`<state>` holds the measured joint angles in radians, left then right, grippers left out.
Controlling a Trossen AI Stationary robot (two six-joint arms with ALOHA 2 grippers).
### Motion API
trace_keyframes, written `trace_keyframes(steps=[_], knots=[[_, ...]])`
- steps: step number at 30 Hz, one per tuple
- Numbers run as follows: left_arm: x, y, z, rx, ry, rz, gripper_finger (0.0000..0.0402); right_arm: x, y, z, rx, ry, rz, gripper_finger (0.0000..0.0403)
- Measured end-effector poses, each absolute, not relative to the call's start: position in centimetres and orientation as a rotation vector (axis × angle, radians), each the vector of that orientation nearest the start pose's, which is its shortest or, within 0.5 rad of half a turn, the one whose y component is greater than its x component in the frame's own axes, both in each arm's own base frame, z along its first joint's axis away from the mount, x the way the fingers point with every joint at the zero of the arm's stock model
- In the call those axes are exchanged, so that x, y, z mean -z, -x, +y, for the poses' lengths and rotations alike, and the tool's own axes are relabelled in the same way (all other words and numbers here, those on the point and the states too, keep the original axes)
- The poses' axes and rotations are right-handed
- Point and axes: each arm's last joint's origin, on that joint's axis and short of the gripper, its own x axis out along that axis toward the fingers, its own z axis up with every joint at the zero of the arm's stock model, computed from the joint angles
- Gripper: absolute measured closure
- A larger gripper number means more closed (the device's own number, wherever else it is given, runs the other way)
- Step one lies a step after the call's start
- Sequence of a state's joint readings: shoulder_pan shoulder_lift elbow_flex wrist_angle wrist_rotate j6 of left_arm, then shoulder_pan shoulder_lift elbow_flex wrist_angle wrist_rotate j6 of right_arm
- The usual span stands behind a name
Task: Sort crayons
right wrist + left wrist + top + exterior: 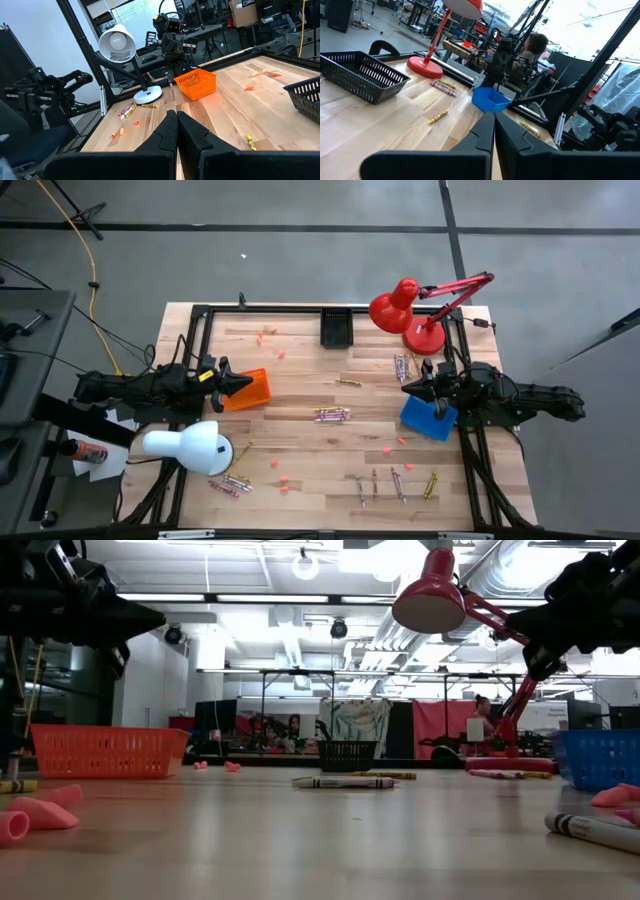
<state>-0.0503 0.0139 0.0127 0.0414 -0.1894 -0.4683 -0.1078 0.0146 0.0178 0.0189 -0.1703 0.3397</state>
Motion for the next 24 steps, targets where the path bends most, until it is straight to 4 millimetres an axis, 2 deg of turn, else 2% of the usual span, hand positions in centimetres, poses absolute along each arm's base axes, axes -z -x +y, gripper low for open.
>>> trace_keyframes(steps=[14, 18, 24], knots=[[-17.1, -9.7, 0.1, -0.127, 0.472, -0.072, 0.0398, -17.0, -9.7, -0.6, -0.065, -0.335, -0.011, 0.0402], [-17.1, -9.7, 0.1, -0.127, 0.472, -0.072, 0.0398, -17.2, -9.7, -0.8, -0.001, -0.346, -0.036, 0.0402], [-17.1, -9.7, 0.1, -0.127, 0.472, -0.072, 0.0398, -19.1, -9.4, -1.1, 0.038, -0.732, -0.272, 0.0402]])
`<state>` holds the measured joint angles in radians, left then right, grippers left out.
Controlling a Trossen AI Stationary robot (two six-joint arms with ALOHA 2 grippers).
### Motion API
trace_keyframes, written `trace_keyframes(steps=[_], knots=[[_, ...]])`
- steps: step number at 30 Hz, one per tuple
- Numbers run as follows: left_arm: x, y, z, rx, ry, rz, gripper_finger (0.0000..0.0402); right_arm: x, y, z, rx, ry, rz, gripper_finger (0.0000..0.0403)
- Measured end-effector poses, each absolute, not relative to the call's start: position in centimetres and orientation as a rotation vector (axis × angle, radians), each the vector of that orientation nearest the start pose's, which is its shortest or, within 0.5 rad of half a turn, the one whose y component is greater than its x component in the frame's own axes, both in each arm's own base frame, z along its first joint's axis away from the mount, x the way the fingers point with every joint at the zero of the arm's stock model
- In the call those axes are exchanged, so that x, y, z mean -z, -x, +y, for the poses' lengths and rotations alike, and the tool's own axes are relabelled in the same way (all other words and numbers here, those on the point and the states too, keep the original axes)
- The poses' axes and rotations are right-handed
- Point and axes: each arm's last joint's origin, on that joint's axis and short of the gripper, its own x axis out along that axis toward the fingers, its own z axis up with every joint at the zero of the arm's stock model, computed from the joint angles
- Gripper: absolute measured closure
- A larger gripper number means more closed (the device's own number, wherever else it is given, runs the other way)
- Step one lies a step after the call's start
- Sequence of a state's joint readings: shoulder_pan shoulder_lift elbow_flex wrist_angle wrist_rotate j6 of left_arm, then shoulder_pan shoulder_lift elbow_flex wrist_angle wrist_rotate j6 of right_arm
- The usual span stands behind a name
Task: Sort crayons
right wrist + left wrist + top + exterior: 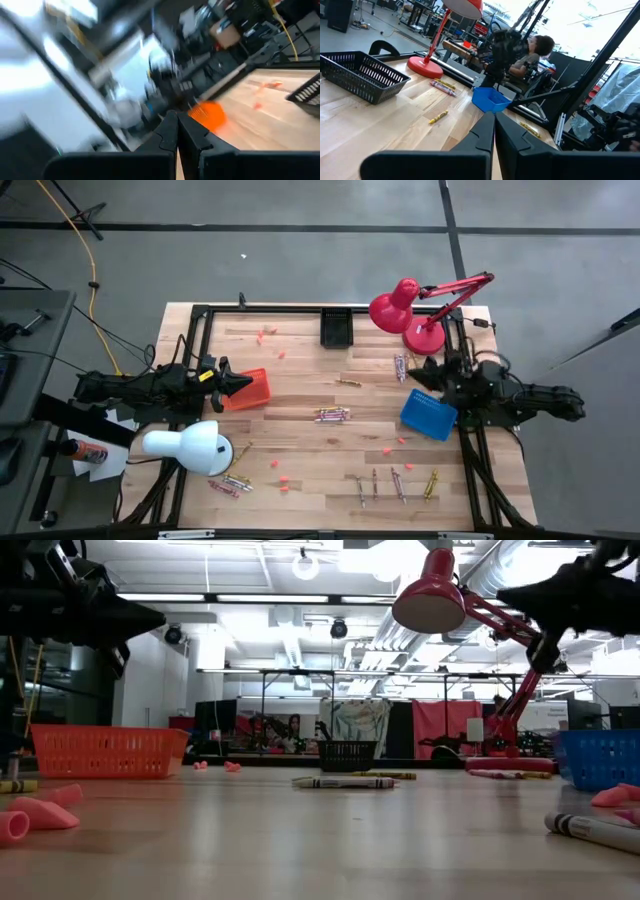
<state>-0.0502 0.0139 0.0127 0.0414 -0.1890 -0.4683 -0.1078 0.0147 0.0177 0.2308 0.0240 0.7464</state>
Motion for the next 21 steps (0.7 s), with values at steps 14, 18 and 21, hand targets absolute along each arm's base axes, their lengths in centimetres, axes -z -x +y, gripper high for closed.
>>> trace_keyframes(steps=[14, 18, 21], knots=[[-17.1, -9.7, 0.1, -0.127, 0.473, -0.072, 0.0398, -25.3, -9.8, 1.4, -0.339, -0.991, 0.046, 0.0389], [-17.1, -9.7, 0.1, -0.127, 0.472, -0.072, 0.0398, -27.4, -10.9, 2.8, -0.276, -0.929, 0.335, 0.0365], [-17.1, -9.7, 0.1, -0.127, 0.472, -0.072, 0.0398, -28.4, -12.2, 4.1, -0.238, -0.911, 0.545, 0.0343]])
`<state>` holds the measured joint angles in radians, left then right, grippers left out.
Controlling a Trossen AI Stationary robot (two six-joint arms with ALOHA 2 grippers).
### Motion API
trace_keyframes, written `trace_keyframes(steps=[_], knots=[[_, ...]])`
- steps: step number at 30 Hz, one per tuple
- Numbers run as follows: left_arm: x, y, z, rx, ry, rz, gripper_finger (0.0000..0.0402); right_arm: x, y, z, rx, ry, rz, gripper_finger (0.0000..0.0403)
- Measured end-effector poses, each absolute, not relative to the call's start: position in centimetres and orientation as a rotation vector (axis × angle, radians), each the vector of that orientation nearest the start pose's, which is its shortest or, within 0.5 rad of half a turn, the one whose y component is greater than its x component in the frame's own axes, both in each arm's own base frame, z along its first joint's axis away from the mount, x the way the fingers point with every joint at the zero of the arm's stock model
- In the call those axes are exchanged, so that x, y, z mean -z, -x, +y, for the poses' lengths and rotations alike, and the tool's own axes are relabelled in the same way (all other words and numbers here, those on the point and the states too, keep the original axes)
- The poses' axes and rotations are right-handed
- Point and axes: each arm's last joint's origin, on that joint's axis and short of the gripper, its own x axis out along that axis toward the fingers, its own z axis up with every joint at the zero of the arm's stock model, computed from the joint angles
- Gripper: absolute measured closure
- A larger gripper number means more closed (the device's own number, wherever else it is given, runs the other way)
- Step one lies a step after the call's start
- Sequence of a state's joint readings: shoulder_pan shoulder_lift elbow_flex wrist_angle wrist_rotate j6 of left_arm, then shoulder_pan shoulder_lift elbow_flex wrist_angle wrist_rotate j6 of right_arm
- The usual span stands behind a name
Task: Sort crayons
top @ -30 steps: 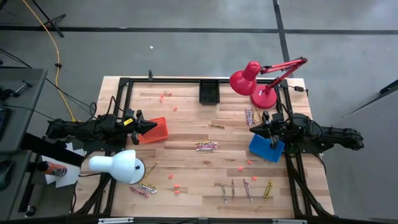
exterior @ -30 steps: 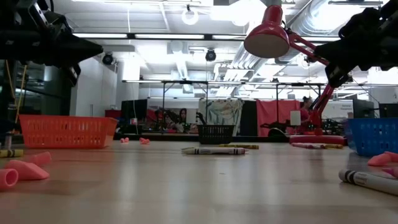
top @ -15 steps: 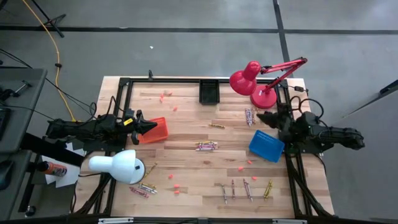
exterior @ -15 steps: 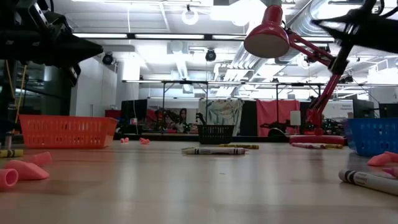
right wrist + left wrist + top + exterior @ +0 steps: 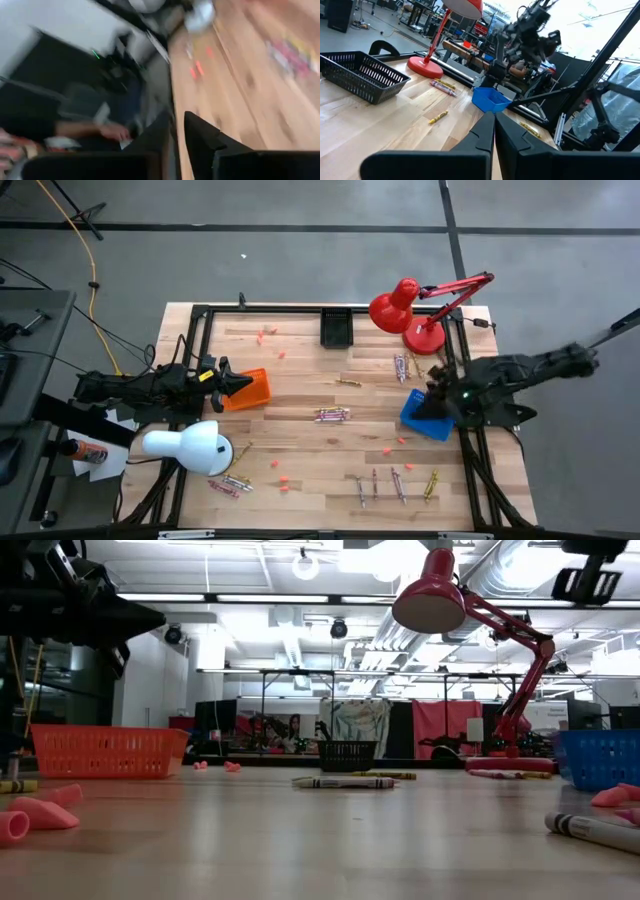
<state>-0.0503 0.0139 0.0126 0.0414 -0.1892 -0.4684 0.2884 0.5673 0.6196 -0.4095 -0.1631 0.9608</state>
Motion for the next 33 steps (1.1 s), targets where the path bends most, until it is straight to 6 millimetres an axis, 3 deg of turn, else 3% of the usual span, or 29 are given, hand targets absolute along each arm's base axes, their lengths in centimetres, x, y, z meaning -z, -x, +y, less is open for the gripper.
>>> trace_keyframes(steps=[3, 9, 14, 18, 25, 33], knots=[[-17.1, -9.7, 0.1, -0.127, 0.472, -0.072, 0.0398, -28.3, -13.8, 5.8, -0.164, -0.944, 0.772, 0.0324], [-17.1, -9.7, 0.1, -0.127, 0.473, -0.072, 0.0398, -25.6, -16.2, 11.2, 0.041, -1.095, 1.159, 0.0309], [-17.1, -9.7, 0.1, -0.127, 0.472, -0.072, 0.0398, -22.5, -16.5, 15.8, 0.4, -1.325, 1.391, 0.0308], [-17.1, -9.7, 0.1, -0.127, 0.472, -0.072, 0.0398, -20.9, -16.0, 18.1, 0.663, -1.456, 1.45, 0.0308], [-17.1, -9.7, 0.1, -0.127, 0.472, -0.072, 0.0398, -18.7, -16.0, 19.7, 0.821, -1.415, 1.594, 0.0308], [-17.1, -9.7, 0.1, -0.127, 0.472, -0.072, 0.0398, -16.1, -16.1, 19.8, 1.004, -1.317, 1.575, 0.0308]])
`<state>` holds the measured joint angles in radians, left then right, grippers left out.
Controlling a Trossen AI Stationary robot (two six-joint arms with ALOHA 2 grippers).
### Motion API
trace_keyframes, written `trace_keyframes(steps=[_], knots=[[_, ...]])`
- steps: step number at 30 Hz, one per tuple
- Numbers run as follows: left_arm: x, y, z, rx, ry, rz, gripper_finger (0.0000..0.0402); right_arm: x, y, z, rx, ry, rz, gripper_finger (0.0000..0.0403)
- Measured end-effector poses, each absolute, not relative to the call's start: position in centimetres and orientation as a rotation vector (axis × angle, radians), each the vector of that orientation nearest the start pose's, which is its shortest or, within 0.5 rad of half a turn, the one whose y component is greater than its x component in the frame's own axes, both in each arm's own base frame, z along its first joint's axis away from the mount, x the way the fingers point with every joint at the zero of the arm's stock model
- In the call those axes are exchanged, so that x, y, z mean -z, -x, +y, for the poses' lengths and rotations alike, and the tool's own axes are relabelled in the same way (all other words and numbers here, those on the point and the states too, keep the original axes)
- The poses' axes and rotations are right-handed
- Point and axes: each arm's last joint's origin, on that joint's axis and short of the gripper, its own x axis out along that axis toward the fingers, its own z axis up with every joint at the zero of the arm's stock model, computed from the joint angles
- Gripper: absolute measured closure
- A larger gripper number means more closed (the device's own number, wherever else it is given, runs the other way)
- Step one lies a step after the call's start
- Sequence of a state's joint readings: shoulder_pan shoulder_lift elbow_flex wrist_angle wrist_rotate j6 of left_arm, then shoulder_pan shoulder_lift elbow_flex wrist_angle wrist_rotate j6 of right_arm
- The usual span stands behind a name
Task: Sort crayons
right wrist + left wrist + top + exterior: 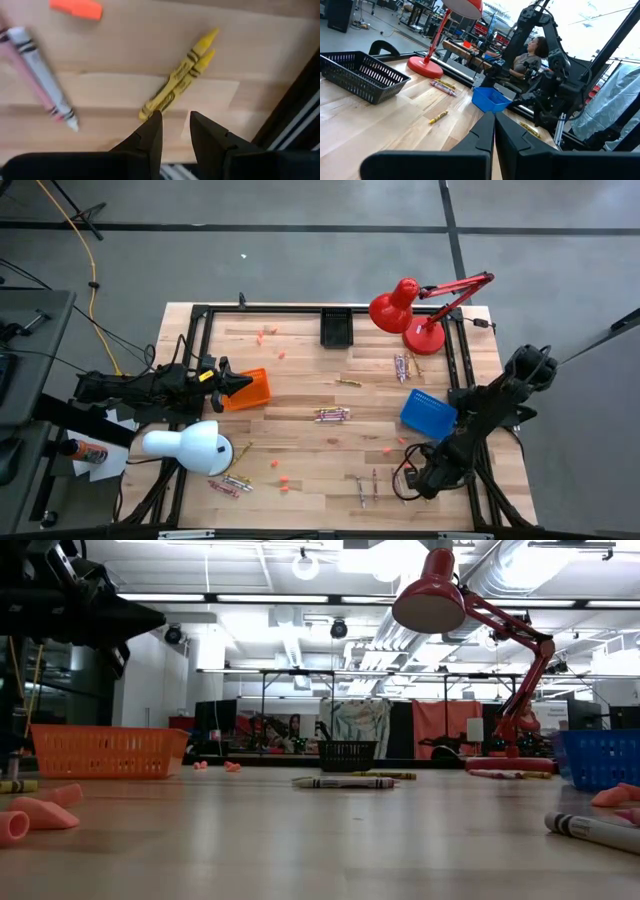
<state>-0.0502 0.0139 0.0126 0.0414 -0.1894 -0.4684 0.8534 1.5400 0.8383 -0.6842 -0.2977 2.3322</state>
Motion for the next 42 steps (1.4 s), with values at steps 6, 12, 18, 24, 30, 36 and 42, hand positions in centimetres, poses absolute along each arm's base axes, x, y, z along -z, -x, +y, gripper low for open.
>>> trace_keyframes(steps=[6, 12, 18, 24, 30, 36, 42], knots=[[-17.1, -9.7, 0.1, -0.127, 0.472, -0.072, 0.0398, -15.0, -15.5, 20.5, 1.033, -1.245, 1.591, 0.0308], [-17.1, -9.7, 0.1, -0.127, 0.472, -0.071, 0.0398, -14.5, -15.2, 20.7, 1.057, -1.209, 1.581, 0.0308], [-17.1, -9.7, 0.1, -0.127, 0.472, -0.072, 0.0398, -14.4, -15.3, 20.7, 1.047, -1.212, 1.563, 0.0308], [-17.1, -9.7, 0.1, -0.127, 0.472, -0.072, 0.0398, -15.1, -15.3, 20.6, 1.006, -1.232, 1.539, 0.0308], [-17.1, -9.7, 0.1, -0.127, 0.472, -0.072, 0.0398, -15.2, -15.4, 20.7, 0.987, -1.252, 1.536, 0.0308], [-17.1, -9.7, 0.1, -0.127, 0.472, -0.072, 0.0398, -15.2, -15.7, 20.5, 1.003, -1.262, 1.523, 0.0308], [-17.1, -9.7, 0.1, -0.127, 0.472, -0.072, 0.0398, -15.2, -16.1, 20.2, 1.011, -1.276, 1.499, 0.0308]])
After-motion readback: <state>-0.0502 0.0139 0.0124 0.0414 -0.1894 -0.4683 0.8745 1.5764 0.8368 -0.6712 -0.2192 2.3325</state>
